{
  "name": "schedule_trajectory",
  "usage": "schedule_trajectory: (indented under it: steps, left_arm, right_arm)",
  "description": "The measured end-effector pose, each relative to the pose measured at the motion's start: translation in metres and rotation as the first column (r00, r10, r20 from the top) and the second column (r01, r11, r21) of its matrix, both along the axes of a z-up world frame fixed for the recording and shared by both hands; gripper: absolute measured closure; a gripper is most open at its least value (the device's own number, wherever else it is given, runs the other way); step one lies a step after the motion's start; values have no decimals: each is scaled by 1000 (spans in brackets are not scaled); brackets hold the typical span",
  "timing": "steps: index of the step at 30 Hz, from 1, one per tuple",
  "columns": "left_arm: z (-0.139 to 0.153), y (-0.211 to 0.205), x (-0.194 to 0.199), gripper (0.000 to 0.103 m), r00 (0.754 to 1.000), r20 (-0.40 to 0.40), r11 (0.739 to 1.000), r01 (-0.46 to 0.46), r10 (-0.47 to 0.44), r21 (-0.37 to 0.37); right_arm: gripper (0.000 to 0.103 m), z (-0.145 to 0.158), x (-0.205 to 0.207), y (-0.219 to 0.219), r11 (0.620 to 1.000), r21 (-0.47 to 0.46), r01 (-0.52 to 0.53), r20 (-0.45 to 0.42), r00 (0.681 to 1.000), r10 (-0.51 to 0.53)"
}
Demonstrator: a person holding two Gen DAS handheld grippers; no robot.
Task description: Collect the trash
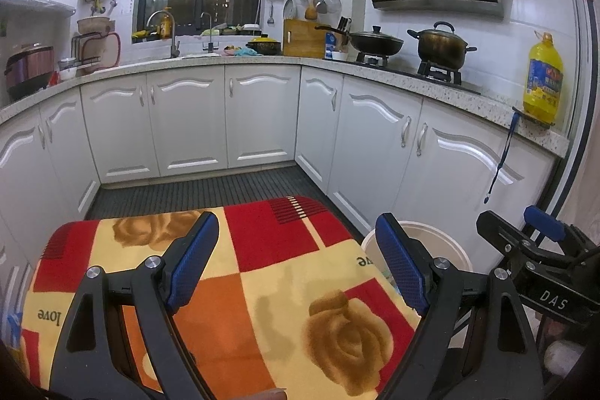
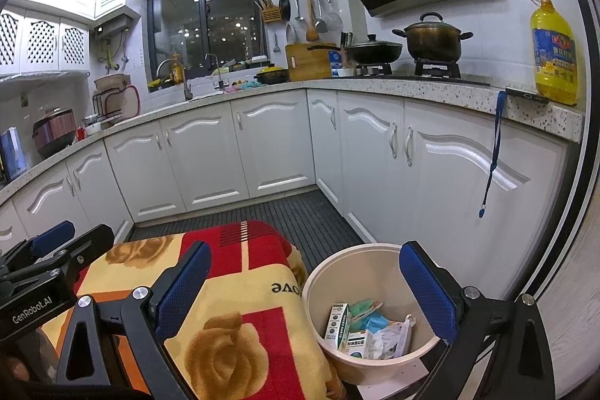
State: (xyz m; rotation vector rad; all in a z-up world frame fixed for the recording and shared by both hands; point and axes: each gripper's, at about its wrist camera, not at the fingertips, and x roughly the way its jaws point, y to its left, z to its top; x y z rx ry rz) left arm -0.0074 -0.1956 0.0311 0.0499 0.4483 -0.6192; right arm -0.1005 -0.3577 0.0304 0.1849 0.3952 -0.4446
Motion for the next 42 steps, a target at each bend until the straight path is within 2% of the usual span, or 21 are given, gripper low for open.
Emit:
schedule_trajectory:
  steps: [42]
  left_arm:
    - [-2,-4,4,18,1000,-16,1000,7,-7,10]
  right_arm:
    - [3,6,0,-17,1000,5,7,-1,1000,-7]
